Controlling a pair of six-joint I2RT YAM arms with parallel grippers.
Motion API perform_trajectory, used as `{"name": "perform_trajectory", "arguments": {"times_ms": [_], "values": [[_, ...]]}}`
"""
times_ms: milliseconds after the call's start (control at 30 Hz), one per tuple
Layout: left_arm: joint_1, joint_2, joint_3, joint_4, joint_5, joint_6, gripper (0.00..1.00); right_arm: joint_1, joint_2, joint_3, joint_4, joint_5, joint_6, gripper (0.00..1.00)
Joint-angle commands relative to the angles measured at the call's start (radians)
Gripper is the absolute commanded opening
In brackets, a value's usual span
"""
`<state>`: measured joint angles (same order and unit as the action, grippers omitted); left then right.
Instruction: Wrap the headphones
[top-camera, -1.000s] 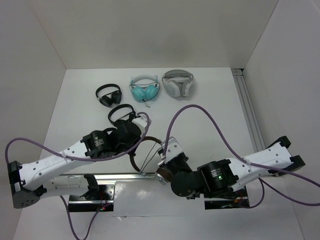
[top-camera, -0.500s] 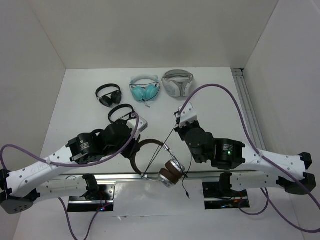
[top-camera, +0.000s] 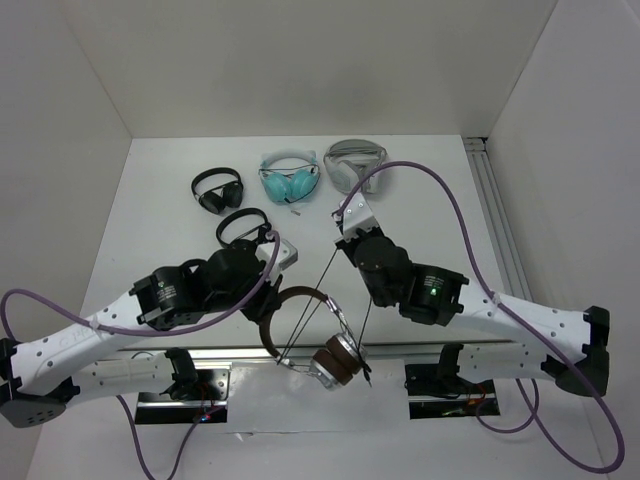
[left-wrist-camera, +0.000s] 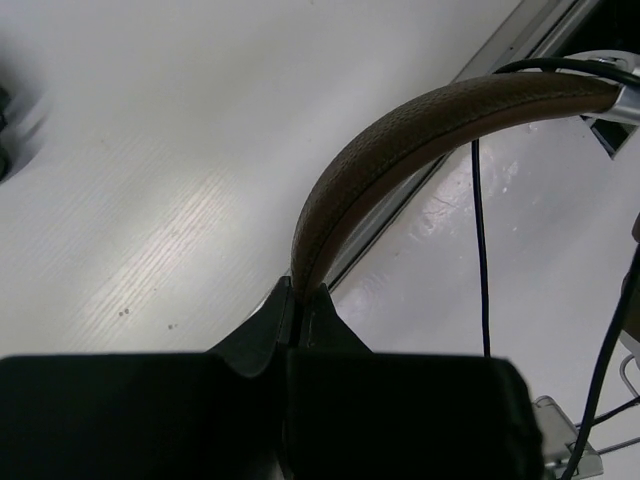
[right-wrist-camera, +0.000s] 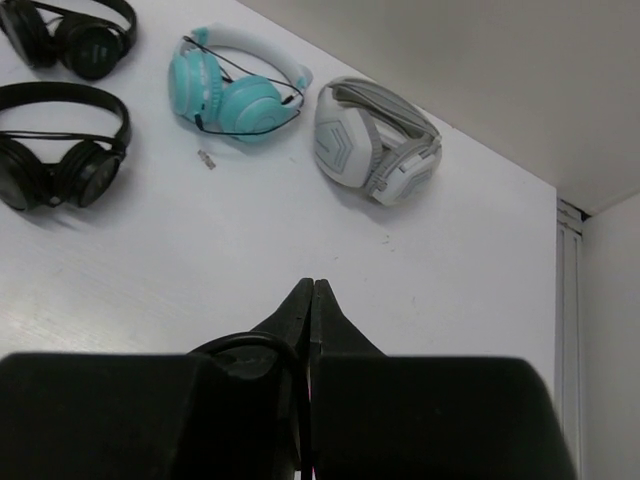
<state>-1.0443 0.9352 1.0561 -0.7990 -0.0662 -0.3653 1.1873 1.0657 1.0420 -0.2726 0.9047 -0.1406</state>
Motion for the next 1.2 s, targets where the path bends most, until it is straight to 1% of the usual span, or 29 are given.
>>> {"name": "perform_trajectory", "arguments": {"times_ms": [0, 100, 167, 267, 367, 400, 433, 500, 567, 700, 833, 900, 967, 1100, 1133, 1167], "values": [[-0.014, -0.032, 0.074, -0.08, -0.023, 0.02, 0.0, -0.096, -0.024, -0.028, 0.128, 0.017, -0.023, 0.03], [-0.014, -0.032, 0.088, -0.089, -0.014, 0.02, 0.0, -0.176, -0.012, -0.051, 0.153, -0.001, -0.022, 0.0], [-0.014, -0.041, 0.099, -0.1, -0.014, 0.02, 0.0, -0.186, 0.007, -0.051, 0.168, -0.001, -0.022, 0.0], [-0.014, -0.041, 0.108, -0.124, -0.027, 0.02, 0.0, -0.238, 0.036, -0.042, 0.184, 0.013, -0.004, 0.0], [-0.014, -0.041, 0.108, -0.124, -0.027, 0.011, 0.0, -0.317, 0.046, -0.019, 0.174, -0.087, 0.044, 0.0], [-0.014, -0.041, 0.108, -0.124, -0.027, 0.011, 0.0, -0.342, 0.046, -0.019, 0.174, -0.184, 0.056, 0.0], [-0.014, -0.041, 0.108, -0.124, -0.027, 0.011, 0.0, -0.391, 0.034, -0.019, 0.165, -0.241, 0.074, 0.0], [-0.014, -0.052, 0.108, -0.124, -0.038, 0.011, 0.0, -0.429, 0.025, -0.028, 0.165, -0.372, 0.093, 0.0], [-0.014, -0.052, 0.117, -0.124, -0.066, 0.002, 0.0, -0.451, 0.025, -0.039, 0.156, -0.427, 0.104, 0.0], [-0.014, -0.073, 0.14, -0.124, -0.155, -0.04, 0.0, -0.451, 0.025, -0.071, 0.156, -0.483, 0.157, 0.0], [-0.014, -0.073, 0.186, -0.1, -0.098, -0.04, 0.0, -0.451, 0.04, -0.117, 0.196, -0.535, 0.196, 0.0], [-0.014, -0.073, 0.214, -0.089, -0.098, -0.04, 0.0, -0.442, 0.063, -0.141, 0.222, -0.559, 0.214, 0.0], [-0.014, -0.073, 0.235, -0.066, -0.115, -0.061, 0.0, -0.431, 0.063, -0.181, 0.259, -0.613, 0.226, 0.0], [-0.014, -0.073, 0.271, -0.02, -0.193, -0.109, 0.0, -0.422, 0.063, -0.267, 0.405, -0.745, 0.268, 0.0], [-0.014, -0.064, 0.286, -0.011, -0.205, -0.122, 0.0, -0.422, 0.063, -0.304, 0.433, -0.823, 0.268, 0.0], [-0.014, -0.064, 0.301, -0.011, -0.243, -0.132, 0.0, -0.422, 0.074, -0.321, 0.466, -0.863, 0.279, 0.0]]}}
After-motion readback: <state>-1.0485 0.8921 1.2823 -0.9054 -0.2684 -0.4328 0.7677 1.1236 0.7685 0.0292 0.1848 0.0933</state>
